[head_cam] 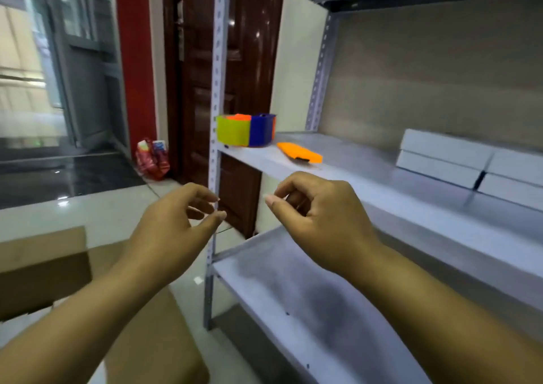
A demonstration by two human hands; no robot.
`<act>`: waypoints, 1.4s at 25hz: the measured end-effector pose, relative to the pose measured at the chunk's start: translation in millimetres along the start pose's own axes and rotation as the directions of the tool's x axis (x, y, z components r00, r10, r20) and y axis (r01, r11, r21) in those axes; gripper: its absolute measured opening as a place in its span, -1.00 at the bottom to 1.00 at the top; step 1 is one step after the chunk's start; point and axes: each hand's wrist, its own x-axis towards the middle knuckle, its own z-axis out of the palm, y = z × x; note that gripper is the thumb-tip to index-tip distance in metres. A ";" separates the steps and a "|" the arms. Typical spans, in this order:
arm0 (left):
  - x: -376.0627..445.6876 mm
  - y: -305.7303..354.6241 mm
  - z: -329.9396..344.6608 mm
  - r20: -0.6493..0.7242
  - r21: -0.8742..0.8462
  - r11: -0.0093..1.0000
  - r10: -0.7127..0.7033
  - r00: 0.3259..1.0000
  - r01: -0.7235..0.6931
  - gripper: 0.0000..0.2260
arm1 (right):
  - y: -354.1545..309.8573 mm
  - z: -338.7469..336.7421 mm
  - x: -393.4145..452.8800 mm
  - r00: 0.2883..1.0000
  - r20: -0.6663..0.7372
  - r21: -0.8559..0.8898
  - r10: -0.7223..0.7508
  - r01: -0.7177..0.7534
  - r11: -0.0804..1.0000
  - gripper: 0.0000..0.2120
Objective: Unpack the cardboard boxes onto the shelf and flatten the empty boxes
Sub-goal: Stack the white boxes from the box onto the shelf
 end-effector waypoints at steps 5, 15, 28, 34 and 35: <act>-55.6 -74.3 -44.3 -0.015 0.051 0.984 -0.171 0.985 0.172 -0.83 | -24.6 70.7 -17.9 0.985 0.166 0.121 0.042 -0.063 0.991 -0.82; -147.1 -184.3 -125.9 -0.177 0.132 0.873 -0.446 0.877 0.470 -0.90 | -93.7 207.3 -66.8 0.844 0.535 0.188 0.039 -0.164 0.968 -0.84; -195.5 -275.2 -182.7 -0.175 0.142 0.800 -0.559 0.811 0.582 -0.90 | -157.8 341.2 -105.5 0.713 0.698 0.138 0.062 -0.218 0.966 -0.80; -213.7 -320.5 -183.7 -0.155 0.239 0.772 -0.569 0.808 0.589 -0.90 | -156.7 388.1 -122.6 0.663 0.728 -0.034 0.175 -0.220 0.975 -0.79; -215.6 -327.0 -183.4 -0.157 0.295 0.767 -0.549 0.821 0.570 -0.89 | -154.9 394.4 -125.6 0.646 0.738 -0.067 0.194 -0.216 0.974 -0.79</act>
